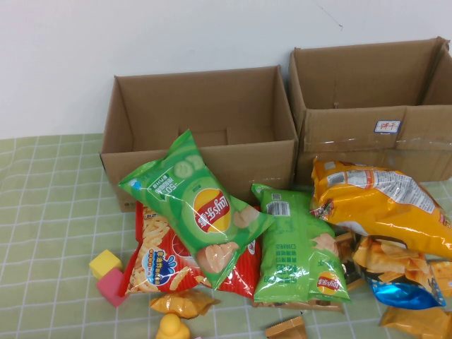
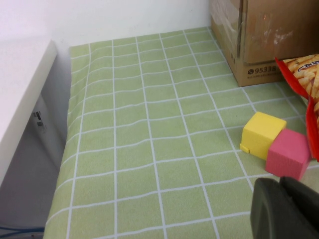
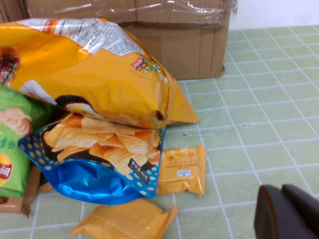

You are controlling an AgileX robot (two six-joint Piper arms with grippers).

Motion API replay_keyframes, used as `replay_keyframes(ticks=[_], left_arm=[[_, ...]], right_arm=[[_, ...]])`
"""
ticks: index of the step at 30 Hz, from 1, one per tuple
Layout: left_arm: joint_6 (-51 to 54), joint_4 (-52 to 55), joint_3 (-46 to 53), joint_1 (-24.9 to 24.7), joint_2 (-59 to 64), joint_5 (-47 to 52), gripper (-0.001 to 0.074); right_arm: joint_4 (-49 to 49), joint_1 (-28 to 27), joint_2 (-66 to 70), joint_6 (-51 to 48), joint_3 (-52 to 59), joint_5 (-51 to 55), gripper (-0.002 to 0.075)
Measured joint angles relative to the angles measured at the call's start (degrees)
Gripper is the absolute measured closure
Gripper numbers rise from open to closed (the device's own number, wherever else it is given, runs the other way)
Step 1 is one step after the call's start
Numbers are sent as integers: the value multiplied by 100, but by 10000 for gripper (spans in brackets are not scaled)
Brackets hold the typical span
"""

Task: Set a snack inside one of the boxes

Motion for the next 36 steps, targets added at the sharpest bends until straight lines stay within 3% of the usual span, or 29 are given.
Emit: replay_keyframes(ticks=[7, 11, 20, 26, 36], left_arm=[[0, 0, 0, 0, 0, -37, 738], [0, 0, 35, 0, 0, -443, 738], [-344, -709, 35, 0, 0, -3641, 738], [-407, -809, 35, 0, 0, -5110, 737], [-723, -553, 35, 0, 0, -5164, 737]], right_arm=[[13, 0, 0, 0, 0, -24, 728], [100, 0, 0, 0, 42, -570, 728], [106, 0, 0, 0, 52, -4311, 728], [127, 0, 0, 0, 52, -5848, 728], [472, 0, 0, 262, 34, -6063, 728]])
